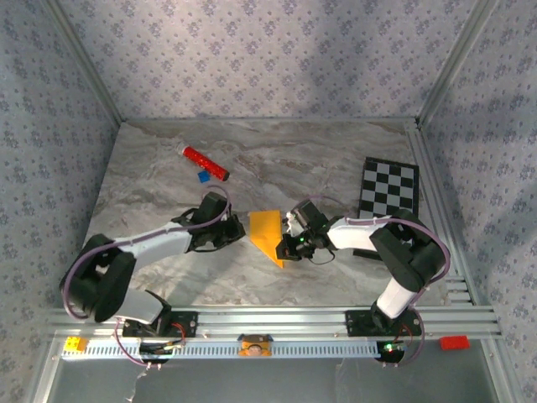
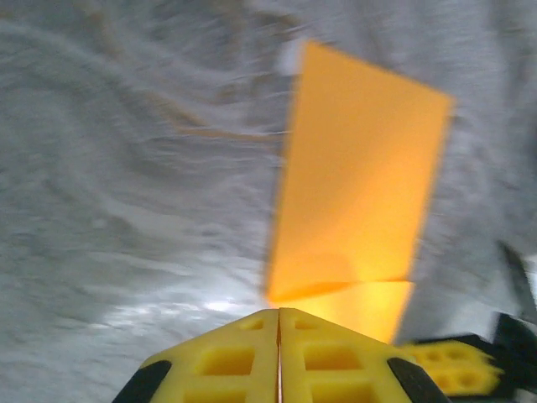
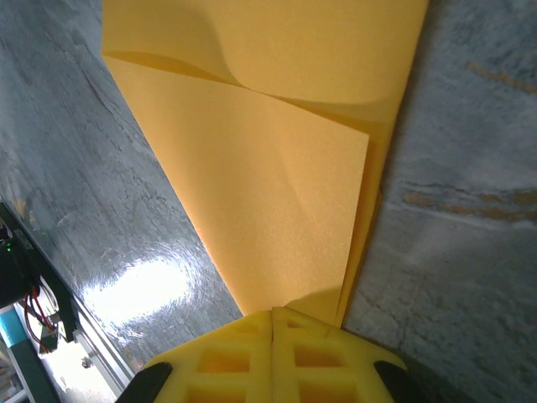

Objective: Fold a paper plane with a square sheet of paper (pick it up from the middle)
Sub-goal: Third fold the triangle at the center of the table.

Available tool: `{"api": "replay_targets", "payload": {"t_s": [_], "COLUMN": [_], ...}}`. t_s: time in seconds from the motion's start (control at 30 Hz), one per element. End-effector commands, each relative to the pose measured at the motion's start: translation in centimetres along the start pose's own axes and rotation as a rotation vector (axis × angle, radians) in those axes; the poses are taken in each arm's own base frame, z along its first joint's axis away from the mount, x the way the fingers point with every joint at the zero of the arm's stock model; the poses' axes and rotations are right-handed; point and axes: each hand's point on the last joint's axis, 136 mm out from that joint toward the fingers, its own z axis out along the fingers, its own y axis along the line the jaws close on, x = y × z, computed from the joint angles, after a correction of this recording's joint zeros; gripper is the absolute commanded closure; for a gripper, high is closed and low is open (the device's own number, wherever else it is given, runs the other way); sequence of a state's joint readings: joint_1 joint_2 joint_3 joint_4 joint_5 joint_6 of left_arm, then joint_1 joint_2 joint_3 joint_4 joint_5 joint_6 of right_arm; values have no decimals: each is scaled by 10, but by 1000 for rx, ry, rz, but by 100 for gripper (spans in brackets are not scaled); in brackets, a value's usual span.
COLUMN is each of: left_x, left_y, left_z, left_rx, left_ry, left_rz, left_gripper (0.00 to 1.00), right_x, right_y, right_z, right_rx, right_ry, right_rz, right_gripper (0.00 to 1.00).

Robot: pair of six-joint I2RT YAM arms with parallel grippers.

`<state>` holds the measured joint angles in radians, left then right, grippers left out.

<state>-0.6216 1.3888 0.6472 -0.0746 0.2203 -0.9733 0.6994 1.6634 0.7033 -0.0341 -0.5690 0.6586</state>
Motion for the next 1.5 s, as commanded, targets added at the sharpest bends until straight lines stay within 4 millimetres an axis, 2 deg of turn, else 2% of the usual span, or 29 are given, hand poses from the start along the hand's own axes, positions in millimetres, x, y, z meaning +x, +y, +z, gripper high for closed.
{"api": "replay_targets", "payload": {"t_s": [0.0,0.17,0.33,0.53,0.63,0.8,0.97,1.23,1.37,1.47], "left_x": [-4,15,31,33,40,49,49,47,47,48], "left_y": [-27,-48,-51,-9,9,24,25,22,27,31], "left_z": [-10,6,29,48,54,57,56,56,56,58], "left_rx": [83,156,136,-27,-80,-112,-119,-120,-138,-149], "left_ry": [-13,72,139,130,155,176,176,173,167,171], "left_rz": [56,97,124,95,95,94,103,110,108,112], "left_gripper": [92,92,94,97,99,100,100,100,100,100], "right_x": [27,24,24,21,13,-3,-9,-19,-12,-2], "right_y": [-43,-42,-43,-37,-23,15,41,33,12,11], "right_z": [2,-1,0,-4,-9,-17,-9,22,24,20], "right_rx": [154,158,157,139,92,-1,-44,-23,34,1], "right_ry": [64,46,42,22,-7,-31,-3,53,95,106], "right_rz": [88,89,97,79,50,-42,-130,-105,-71,-68], "right_gripper": [100,100,100,100,100,100,97,96,96,95]}}
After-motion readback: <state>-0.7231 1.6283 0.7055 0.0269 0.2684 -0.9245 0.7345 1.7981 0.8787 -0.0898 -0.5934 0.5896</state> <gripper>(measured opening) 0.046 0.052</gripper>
